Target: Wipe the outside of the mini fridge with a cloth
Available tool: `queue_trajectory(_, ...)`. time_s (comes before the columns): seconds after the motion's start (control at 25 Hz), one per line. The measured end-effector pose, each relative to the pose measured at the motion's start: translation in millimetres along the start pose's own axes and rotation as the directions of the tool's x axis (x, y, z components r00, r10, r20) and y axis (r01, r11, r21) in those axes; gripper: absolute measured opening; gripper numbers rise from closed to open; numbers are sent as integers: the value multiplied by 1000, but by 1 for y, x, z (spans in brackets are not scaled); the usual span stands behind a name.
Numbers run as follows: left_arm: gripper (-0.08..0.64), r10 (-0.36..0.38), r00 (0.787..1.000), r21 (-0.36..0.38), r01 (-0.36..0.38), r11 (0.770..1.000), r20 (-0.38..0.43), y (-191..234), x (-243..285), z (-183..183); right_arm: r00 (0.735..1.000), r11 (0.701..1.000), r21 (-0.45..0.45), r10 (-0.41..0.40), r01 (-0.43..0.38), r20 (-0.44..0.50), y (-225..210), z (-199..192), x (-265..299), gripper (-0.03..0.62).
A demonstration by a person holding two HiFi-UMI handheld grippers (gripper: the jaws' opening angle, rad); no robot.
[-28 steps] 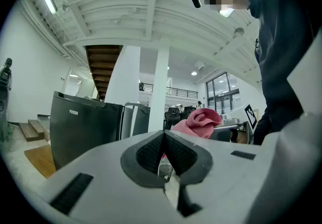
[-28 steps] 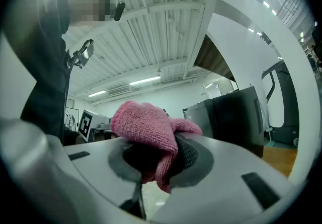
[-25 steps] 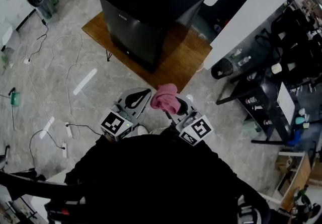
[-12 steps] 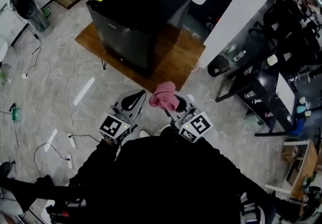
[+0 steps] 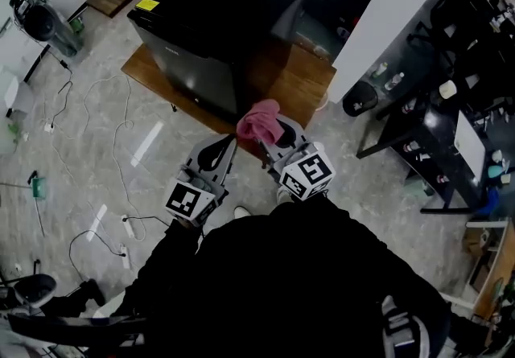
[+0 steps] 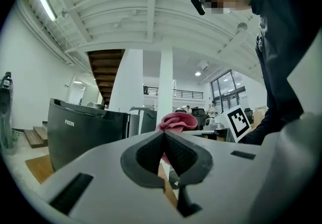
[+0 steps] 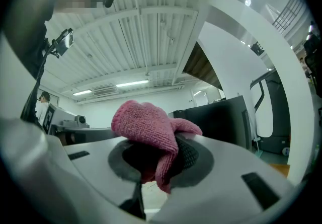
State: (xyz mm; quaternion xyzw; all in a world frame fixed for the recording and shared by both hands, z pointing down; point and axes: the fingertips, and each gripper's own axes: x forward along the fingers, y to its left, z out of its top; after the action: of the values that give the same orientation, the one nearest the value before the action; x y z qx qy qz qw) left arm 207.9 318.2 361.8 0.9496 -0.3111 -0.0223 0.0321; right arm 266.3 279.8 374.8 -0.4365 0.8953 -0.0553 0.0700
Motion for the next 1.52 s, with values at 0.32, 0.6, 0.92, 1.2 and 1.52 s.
queue_trajectory(0.32,3,111,994,39,-111,993,-17,34,60,13,1000,999,34,17,-18,17,-69,6,66,83)
queue_trajectory(0.6,2,187,982,41,-185,982,-35,60,105,17,989,989,-5,150,-150,13,-102,13,109,83)
queue_trajectory(0.92,3,250,968,67,-248,967,-33,74,151,11,945,939,-101,328,-328,-16,-111,18,118,81)
queue_trajectory(1.2,2,278,960,73,-274,959,-45,79,207,3,922,919,-64,388,-388,-15,-166,22,124,81)
queue_trajectory(1.52,2,268,961,76,-263,962,-65,80,282,-6,939,939,-23,344,-344,-8,-269,21,136,81)
